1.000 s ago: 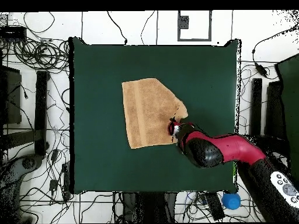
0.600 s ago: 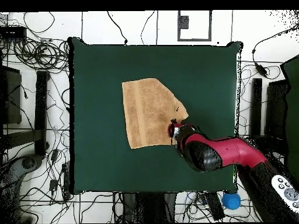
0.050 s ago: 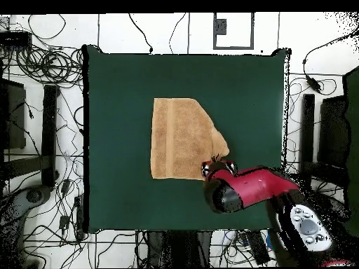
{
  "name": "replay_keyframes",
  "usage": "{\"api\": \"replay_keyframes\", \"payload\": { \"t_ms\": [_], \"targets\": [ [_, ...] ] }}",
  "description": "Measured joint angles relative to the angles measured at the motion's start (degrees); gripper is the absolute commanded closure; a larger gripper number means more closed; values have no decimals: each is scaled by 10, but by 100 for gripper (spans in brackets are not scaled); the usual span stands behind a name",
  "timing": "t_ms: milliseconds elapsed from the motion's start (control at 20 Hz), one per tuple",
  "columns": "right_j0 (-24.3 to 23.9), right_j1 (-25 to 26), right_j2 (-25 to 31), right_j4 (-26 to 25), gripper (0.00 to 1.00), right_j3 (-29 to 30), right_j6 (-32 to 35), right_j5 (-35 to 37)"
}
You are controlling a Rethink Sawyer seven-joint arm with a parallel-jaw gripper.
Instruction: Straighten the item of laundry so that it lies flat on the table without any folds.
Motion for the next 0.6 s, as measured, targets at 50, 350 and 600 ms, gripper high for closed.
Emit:
{"api": "replay_keyframes", "payload": {
  "t_ms": [50, 350, 600],
  "targets": [
    [14, -4, -9, -2, 100, -2, 1, 0],
    [73, -35, -59, 5, 100, -17, 1, 0],
    [69, -41, -93, 15, 100, -36, 1, 0]
  ]
}}
